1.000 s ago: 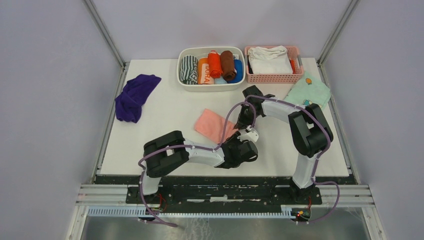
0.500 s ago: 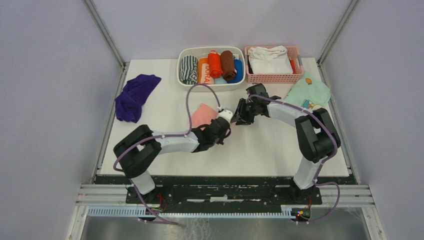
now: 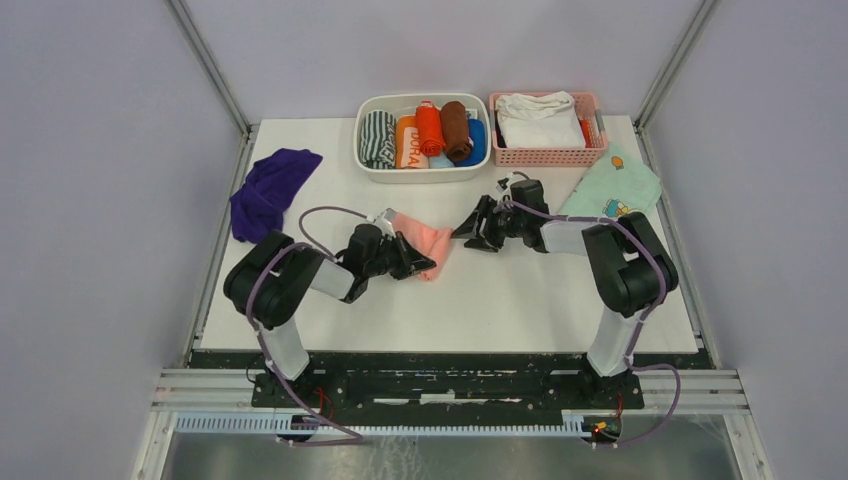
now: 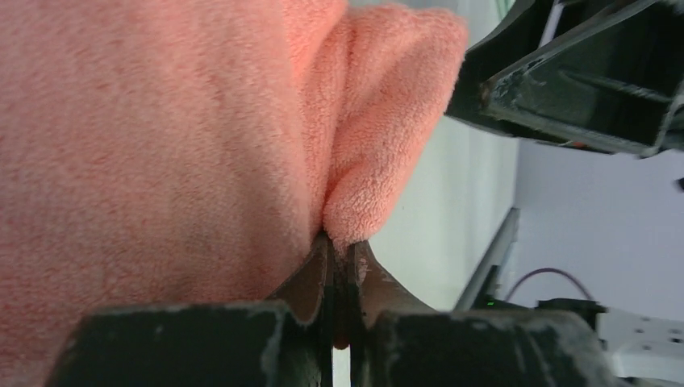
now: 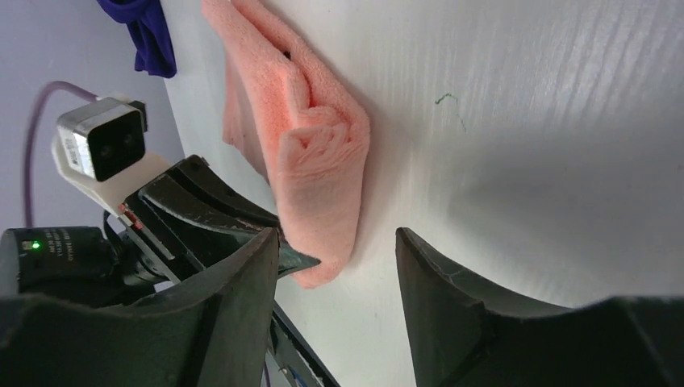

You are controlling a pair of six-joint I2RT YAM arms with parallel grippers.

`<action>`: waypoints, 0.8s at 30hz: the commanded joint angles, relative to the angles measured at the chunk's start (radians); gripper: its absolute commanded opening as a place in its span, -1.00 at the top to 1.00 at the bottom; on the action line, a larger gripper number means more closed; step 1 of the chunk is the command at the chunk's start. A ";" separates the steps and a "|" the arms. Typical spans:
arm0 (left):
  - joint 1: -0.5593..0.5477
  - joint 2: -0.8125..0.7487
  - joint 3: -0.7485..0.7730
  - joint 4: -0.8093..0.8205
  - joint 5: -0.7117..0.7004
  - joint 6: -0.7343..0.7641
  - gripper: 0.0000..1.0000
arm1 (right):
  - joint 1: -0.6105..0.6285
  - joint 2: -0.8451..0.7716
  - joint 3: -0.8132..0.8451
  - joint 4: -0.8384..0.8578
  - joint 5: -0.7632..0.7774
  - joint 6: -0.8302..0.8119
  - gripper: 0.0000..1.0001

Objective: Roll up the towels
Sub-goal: Roll the towel at the center of the board.

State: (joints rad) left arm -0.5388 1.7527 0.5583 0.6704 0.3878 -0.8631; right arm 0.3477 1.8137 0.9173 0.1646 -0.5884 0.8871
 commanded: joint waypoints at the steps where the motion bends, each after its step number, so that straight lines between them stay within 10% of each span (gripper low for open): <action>1: 0.041 0.109 -0.076 0.390 0.172 -0.322 0.95 | 0.011 0.067 -0.020 0.251 -0.074 0.092 -0.26; 8: 0.060 0.215 -0.112 0.561 0.185 -0.468 0.95 | 0.034 0.159 -0.018 0.332 -0.081 0.125 -0.26; 24: 0.074 0.192 -0.030 0.232 0.177 -0.398 0.95 | 0.068 0.273 -0.013 0.477 -0.111 0.179 -0.25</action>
State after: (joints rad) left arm -0.4702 1.9579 0.5056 1.0229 0.5629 -1.2591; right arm 0.4061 2.0510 0.9020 0.5980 -0.7063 1.0698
